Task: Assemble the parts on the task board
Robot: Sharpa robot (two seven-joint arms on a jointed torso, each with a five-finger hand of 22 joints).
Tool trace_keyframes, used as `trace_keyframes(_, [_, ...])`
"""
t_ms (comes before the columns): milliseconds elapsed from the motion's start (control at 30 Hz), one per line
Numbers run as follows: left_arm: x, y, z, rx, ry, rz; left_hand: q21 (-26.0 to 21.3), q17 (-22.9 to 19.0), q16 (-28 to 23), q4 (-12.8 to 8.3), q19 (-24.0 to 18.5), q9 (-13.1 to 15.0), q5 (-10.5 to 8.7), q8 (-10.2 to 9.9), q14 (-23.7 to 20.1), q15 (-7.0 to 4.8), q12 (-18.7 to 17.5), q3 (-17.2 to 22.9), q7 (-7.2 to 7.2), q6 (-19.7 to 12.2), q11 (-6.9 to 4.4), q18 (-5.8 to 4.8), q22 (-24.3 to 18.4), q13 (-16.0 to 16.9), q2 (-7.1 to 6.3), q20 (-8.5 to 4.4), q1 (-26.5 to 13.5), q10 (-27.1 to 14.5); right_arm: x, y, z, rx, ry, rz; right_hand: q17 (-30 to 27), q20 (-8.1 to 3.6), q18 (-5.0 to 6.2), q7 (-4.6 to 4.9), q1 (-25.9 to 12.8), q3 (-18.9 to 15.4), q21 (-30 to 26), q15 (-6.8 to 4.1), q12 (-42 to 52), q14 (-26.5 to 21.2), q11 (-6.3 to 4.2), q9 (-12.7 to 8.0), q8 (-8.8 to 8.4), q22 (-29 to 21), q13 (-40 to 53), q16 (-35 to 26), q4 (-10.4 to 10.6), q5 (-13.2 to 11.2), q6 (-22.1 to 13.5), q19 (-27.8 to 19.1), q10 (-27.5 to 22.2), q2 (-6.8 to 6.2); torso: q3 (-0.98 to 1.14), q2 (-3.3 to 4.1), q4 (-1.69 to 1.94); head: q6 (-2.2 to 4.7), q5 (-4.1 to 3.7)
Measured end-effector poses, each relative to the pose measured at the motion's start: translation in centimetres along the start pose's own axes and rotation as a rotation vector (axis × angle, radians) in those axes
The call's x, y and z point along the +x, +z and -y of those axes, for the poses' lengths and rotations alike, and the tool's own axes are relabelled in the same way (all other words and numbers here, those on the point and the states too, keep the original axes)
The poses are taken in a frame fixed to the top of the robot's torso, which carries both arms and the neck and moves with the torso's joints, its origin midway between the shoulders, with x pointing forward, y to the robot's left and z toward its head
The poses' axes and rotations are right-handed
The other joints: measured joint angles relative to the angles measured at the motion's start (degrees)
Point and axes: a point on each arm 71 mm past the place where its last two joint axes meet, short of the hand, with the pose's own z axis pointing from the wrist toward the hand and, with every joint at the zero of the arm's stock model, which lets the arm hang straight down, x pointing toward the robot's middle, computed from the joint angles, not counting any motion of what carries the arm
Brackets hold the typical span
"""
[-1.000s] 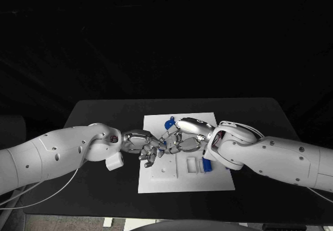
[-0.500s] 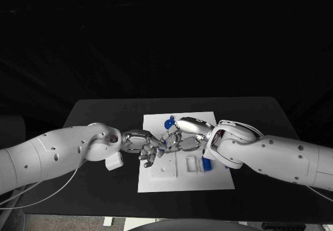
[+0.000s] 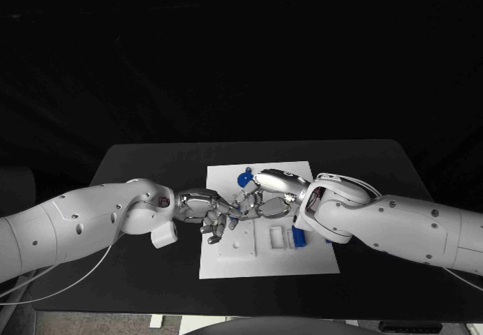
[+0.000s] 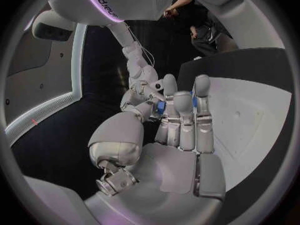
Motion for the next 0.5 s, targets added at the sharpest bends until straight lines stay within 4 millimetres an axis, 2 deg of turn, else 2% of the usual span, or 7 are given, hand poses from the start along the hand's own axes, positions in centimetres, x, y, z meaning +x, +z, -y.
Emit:
trace_keyframes(167, [0.04,-0.04,-0.02,0.002,-0.003,0.0,-0.27,-0.23,0.0,-0.16,0.0,-1.37,-1.77,-0.2,0.0,0.0,0.0,-0.16,0.0,0.0,0.38,0.0,0.0,0.0,0.19,0.0,0.26,-0.38,-0.02,0.01,-0.02,-0.001,0.0,0.0,0.02,-0.2,0.0,-0.14,0.01,-0.42,-0.74,-0.07,0.0,-0.07,-0.01,0.0,-0.02,0.35,-0.11,0.0,0.42,0.01,0.23,0.21,0.0,0.0,0.02,-0.01,0.01,-0.02,-0.17])
trace_keyframes(300, [0.07,-0.07,-0.05,0.003,-0.006,0.0,-0.66,-0.36,0.0,-0.51,0.0,-3.55,-3.7,-1.07,0.0,0.0,0.0,-0.31,0.0,0.01,0.46,0.0,0.0,0.0,0.41,0.0,0.49,-0.91,-0.03,0.03,-0.04,-0.002,-0.001,0.001,0.02,-0.18,0.0,-0.42,0.03,-1.97,-1.22,-0.2,0.0,-0.21,-0.22,0.0,-0.16,0.6,-0.19,0.0,0.94,2.26,0.68,0.46,0.21,-0.01,0.02,0.0,0.01,0.02,-0.28])
trace_keyframes(400, [0.07,-0.08,-0.07,0.004,-0.008,0.001,-0.91,-0.46,0.0,-1.8,0.12,-5.09,-5.34,-1.08,0.0,0.01,0.0,-0.58,0.01,0.01,0.64,0.0,0.0,0.0,0.57,0.12,0.64,-1.17,-0.04,0.04,-0.05,-0.001,-0.003,0.001,0.01,-0.32,0.0,-0.74,0.03,-3.66,-1.56,-0.46,0.0,0.05,-0.44,0.0,-0.31,0.79,-0.15,0.0,1.14,4.24,1.25,0.74,0.43,-0.02,-0.01,-0.01,0.01,0.02,-0.32])
trace_keyframes(500, [0.06,-0.09,-0.08,0.004,-0.009,0.003,-1.43,-0.62,0.0,-2.68,0.32,-7.74,-5.75,0.47,-0.01,0.01,0.0,-0.64,-0.23,-0.24,0.57,-0.01,0.0,0.01,0.64,0.32,0.72,-1.43,-0.05,0.05,-0.06,-0.001,-0.004,0.002,0.11,-0.51,0.0,-0.96,0.04,-4.67,-1.97,-0.46,0.0,0.05,-0.53,0.0,-0.31,1.14,0.11,0.24,1.14,4.42,1.81,1.16,0.52,-0.02,-0.02,-0.01,0.03,0.03,-0.35])
